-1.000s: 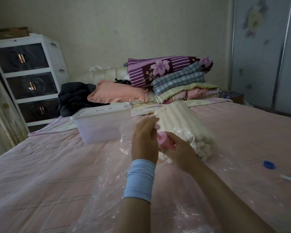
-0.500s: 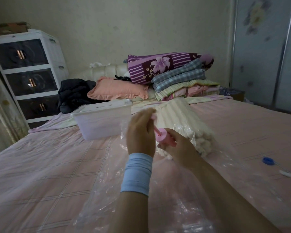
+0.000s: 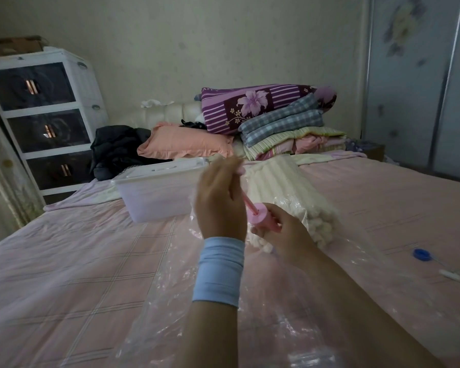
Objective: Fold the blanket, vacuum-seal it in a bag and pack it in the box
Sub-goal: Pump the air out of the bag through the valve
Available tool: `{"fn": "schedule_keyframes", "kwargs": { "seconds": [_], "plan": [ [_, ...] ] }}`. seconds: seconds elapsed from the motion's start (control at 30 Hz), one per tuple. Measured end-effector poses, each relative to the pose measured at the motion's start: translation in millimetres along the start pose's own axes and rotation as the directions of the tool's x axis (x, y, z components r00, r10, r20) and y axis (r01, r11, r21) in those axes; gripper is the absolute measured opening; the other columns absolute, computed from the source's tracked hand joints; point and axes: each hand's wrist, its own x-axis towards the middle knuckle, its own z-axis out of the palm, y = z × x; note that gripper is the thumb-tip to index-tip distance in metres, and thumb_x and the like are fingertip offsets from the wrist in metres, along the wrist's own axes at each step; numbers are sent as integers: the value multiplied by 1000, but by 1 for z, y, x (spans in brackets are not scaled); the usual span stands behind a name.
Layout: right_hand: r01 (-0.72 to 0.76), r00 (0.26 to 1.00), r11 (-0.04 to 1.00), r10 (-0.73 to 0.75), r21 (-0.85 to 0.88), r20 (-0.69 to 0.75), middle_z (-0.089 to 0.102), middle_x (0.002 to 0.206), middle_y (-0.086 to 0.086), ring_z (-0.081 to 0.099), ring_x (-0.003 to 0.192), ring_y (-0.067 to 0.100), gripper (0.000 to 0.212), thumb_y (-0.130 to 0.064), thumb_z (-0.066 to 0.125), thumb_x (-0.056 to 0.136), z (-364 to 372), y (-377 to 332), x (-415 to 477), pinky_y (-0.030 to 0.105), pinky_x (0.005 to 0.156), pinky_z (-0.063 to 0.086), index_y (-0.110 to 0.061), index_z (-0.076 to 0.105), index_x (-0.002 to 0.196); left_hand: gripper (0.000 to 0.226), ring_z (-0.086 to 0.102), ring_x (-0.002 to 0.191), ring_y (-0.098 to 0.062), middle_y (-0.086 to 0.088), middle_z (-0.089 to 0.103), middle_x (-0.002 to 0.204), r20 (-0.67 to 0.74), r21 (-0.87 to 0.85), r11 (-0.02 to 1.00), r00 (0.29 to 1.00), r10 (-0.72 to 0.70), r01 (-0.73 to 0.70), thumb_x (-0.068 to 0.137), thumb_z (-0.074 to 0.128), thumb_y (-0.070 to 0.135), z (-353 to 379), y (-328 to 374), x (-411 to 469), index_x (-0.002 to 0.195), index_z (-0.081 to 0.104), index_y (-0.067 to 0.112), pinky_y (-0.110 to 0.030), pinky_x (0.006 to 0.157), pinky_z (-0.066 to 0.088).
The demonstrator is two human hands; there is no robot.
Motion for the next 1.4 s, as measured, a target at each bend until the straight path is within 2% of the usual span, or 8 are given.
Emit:
{"fn": "schedule_keyframes", "kwargs": {
  "seconds": [0.17, 0.37, 0.47, 0.63, 0.77, 1.0, 1.2, 1.4],
  "plan": [
    [4, 1000, 999, -5, 52, 19, 70, 89, -20, 67, 86, 4, 27, -53, 68, 81, 1, -9, -1, 33, 81, 54, -44, 62, 106, 13, 63, 80, -15, 5, 72, 87, 409, 27, 982, 894, -183, 188, 90, 61, 16, 13, -15, -35, 89, 73, 20, -37, 74, 54],
    [1, 1000, 1000, -1, 28, 11, 70, 105, -22, 64, 96, -2, 41, -43, 80, 82, -5, -2, 1, 25, 88, 52, -46, 61, 119, 17, 65, 92, -12, 0, 73, 99, -114, 30, 994, 988, 107, -104, 93, 60, 11, -14, 10, 26, 104, 73, 12, -21, 83, 50],
    [-4, 1000, 1000, 4, 21, 16, 70, 107, -21, 65, 98, 1, 43, -45, 79, 81, -3, 1, 1, 31, 92, 53, -48, 60, 120, 18, 64, 98, -13, 0, 71, 104, -165, 42, 993, 980, 113, -107, 94, 59, 9, -10, 7, 24, 106, 71, 11, -22, 88, 50],
    [6, 1000, 998, -8, 62, 29, 72, 97, -15, 68, 93, 8, 46, -61, 65, 71, -1, -8, -1, 44, 90, 55, -42, 63, 114, 20, 64, 98, -11, 5, 71, 108, 379, -14, 981, 908, -176, 196, 94, 60, 18, 16, -14, -37, 109, 72, 21, -36, 88, 54],
    [60, 998, 998, -61, 21, 8, 65, 108, -11, 63, 104, 10, 41, -62, 66, 79, -5, -10, 2, 42, 88, 55, -43, 64, 115, 31, 58, 113, -5, 10, 62, 126, 513, -142, 914, 818, -260, 380, 90, 64, 12, 19, -15, -34, 117, 69, 26, -25, 99, 48],
    [159, 975, 980, -174, -116, -136, 54, 118, -10, 59, 96, 4, 64, -25, 74, 86, -44, -23, 0, 16, 78, 50, -39, 49, 143, 76, 64, 110, -13, -5, 64, 123, 758, -368, 416, 528, -383, 831, 86, 67, -1, 33, -9, -44, 147, 30, 26, -26, 88, 55],
    [279, 936, 897, -333, -343, -111, 54, 113, -10, 58, 99, 7, 48, -27, 67, 92, -71, -47, -3, 19, 80, 53, -34, 57, 138, 34, 64, 108, -10, 9, 71, 111, 716, -272, 684, 617, -326, 677, 86, 68, 24, 54, -6, -46, 120, 66, 27, -44, 101, 48],
    [253, 910, 790, -390, -558, -139, 57, 97, -8, 56, 82, 8, 27, -29, 62, 98, -84, -47, -12, 12, 68, 41, -21, 71, 122, 56, 59, 104, -1, 16, 66, 111, 789, -188, 794, 571, -228, 578, 71, 82, 21, 66, 2, -49, 120, 60, 37, -6, 84, 41]
  ]
}}
